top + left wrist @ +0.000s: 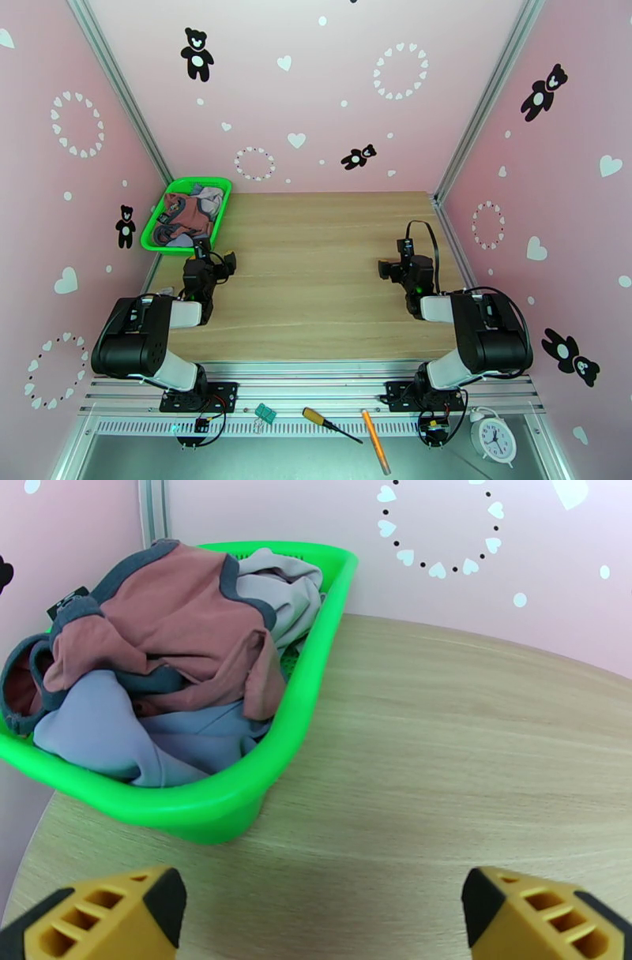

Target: Fold and stack the mixed laundry pile

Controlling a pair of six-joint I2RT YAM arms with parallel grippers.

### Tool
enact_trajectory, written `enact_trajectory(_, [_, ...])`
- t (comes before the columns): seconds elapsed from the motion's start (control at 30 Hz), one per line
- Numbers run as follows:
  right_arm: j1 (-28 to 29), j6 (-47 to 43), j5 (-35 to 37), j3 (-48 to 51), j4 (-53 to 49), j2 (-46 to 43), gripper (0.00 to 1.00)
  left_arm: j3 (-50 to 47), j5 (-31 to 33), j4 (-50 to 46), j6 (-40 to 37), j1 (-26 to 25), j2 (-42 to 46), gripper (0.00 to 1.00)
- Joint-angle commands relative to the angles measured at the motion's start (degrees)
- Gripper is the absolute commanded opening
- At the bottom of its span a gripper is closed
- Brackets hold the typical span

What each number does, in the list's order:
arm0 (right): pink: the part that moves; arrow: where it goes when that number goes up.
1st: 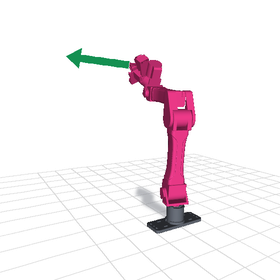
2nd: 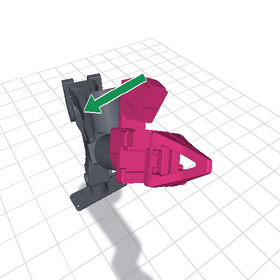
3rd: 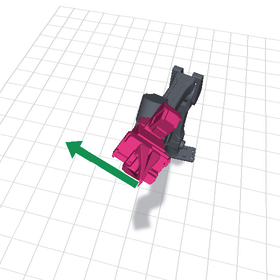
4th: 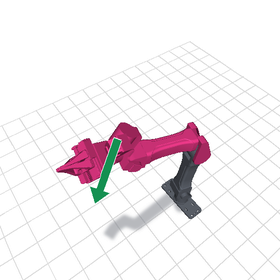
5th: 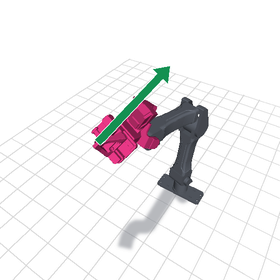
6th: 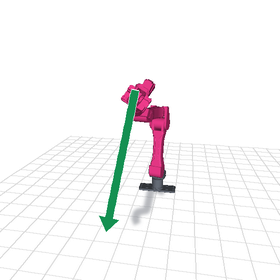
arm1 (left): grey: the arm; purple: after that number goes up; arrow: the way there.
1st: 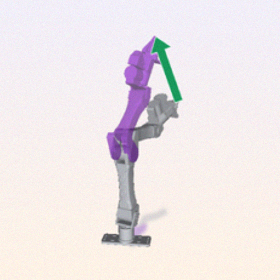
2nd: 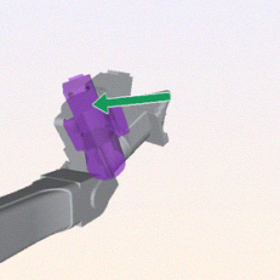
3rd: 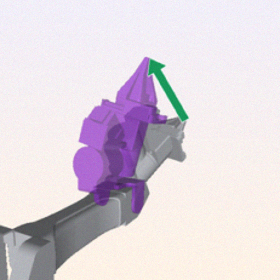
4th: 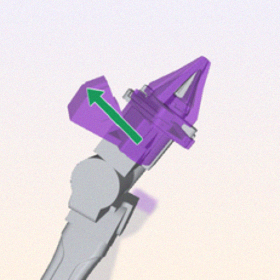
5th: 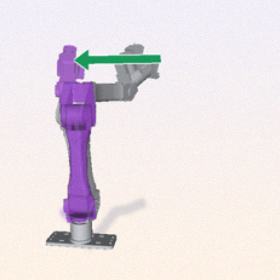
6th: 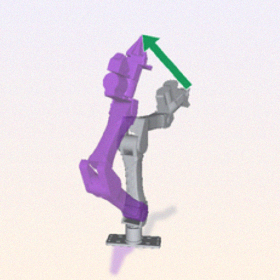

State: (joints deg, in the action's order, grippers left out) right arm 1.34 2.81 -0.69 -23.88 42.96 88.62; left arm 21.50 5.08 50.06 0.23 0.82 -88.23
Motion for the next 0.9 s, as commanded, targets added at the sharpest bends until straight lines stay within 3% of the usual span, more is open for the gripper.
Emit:
enact_trajectory(0.0, [0.17,0.33,0.34,-1.14,-0.24,-1.13,0.99,0.22,-0.82,-0.23,0.34,-0.16,0.74,0.99])
enact_trajectory(0.23, [0.06,0.37,-0.04,-0.93,0.04,-1.38,0.99,0.26,-0.64,-0.14,0.39,-0.13,0.69,0.98])
enact_trajectory(0.27, [0.06,0.11,-0.46,-1.25,-0.41,-1.8,0.98,0.98,2.04,-1.77,0.93,-0.41,1.42,0.98])
enact_trajectory(0.3, [0.22,-0.23,-1.07,-3.12,-5.28,-4.12,0.94,3.01,5.53,-8.93,2.06,-0.58,4.13,0.99])
enact_trajectory(0.4, [0.66,0.7,-0.51,-16.26,-36.16,-12.44,0.82,18.18,15.68,-41.5,9.61,-0.82,12.16,0.98])
enact_trajectory(0.53, [1.82,6.88,3.39,-28.41,-60.71,-17.97,0.82,41.14,21.89,-73.95,20.57,-0.82,11.89,0.91])
enact_trajectory(0.6, [2.98,10.28,5.72,-32.19,-68.46,-19.54,0.83,47.32,19.46,-81.2,22.97,-0.82,11.67,0.92])
enact_trajectory(0.7, [5.3,12.7,6.37,-36.3,-75.46,-21.02,0.93,53.78,15.36,-86.99,23.67,-0.82,11.21,0.95])
enact_trajectory(0.87, [7.65,16.95,5.0,-41.82,-79.94,-19.83,0.94,67.01,7.48,-91.66,17.03,-0.16,3.79,0.98])
